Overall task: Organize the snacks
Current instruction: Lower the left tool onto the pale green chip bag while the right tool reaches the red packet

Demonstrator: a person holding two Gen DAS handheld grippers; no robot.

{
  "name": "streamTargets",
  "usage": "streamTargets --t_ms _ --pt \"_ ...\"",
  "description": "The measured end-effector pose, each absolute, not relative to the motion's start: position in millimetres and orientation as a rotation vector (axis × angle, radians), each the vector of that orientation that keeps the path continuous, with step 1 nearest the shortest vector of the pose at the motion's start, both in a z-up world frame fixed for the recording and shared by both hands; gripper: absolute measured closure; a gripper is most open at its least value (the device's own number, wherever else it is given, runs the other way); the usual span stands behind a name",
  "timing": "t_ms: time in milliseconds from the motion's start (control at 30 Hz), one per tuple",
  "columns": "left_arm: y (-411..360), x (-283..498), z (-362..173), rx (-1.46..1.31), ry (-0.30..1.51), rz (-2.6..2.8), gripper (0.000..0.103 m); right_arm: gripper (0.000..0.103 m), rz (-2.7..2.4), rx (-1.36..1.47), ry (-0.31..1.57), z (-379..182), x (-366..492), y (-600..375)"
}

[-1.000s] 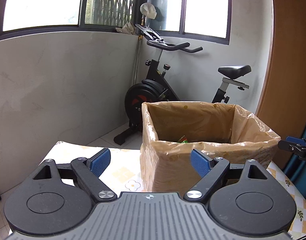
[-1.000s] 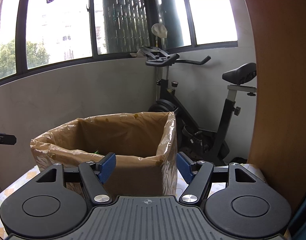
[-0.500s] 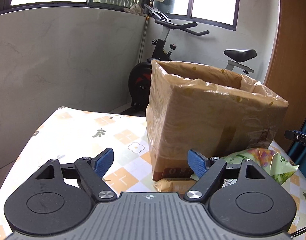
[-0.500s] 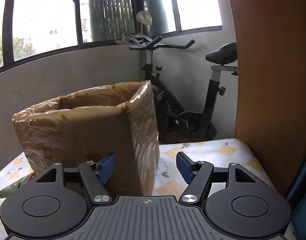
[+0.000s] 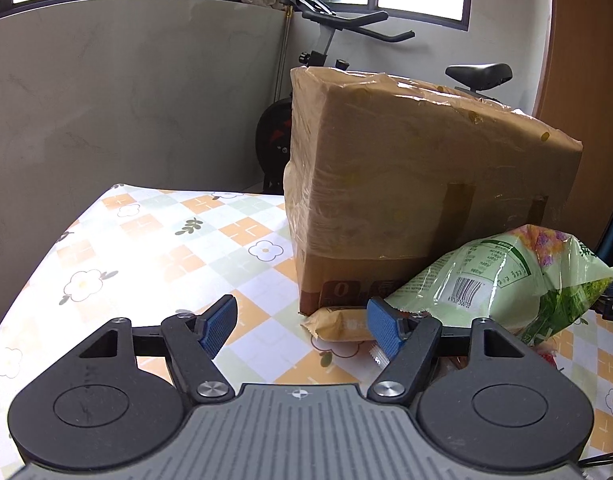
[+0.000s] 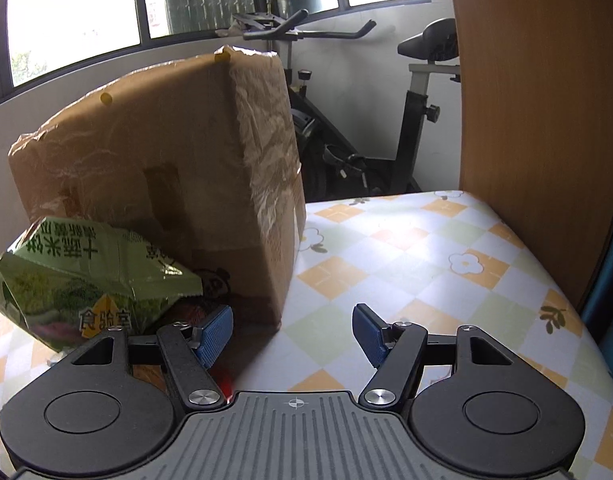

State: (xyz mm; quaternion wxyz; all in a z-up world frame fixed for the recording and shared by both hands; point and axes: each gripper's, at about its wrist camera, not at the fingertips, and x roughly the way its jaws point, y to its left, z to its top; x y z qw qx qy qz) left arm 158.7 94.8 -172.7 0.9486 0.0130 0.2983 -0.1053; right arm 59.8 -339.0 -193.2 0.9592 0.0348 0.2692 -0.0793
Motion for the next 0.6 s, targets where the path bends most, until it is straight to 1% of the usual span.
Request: streamTargets --t_ms 300,367,600 --pt "92.6 151.3 -186.6 0.008 0.65 -0.215 0.029 0.041 -0.063 0.009 0.644 -214.4 59.8 -312.5" --pt "91.6 149.1 -189.5 0.013 0.659 -0.219 0.029 0.043 -0.046 -0.015 0.661 -218.3 58.0 -304.5" --pt "93.1 144.2 -195.6 0.005 0.677 -0.221 0.029 0.043 -0.031 -0.057 0.69 -223.3 50.1 -298.3"
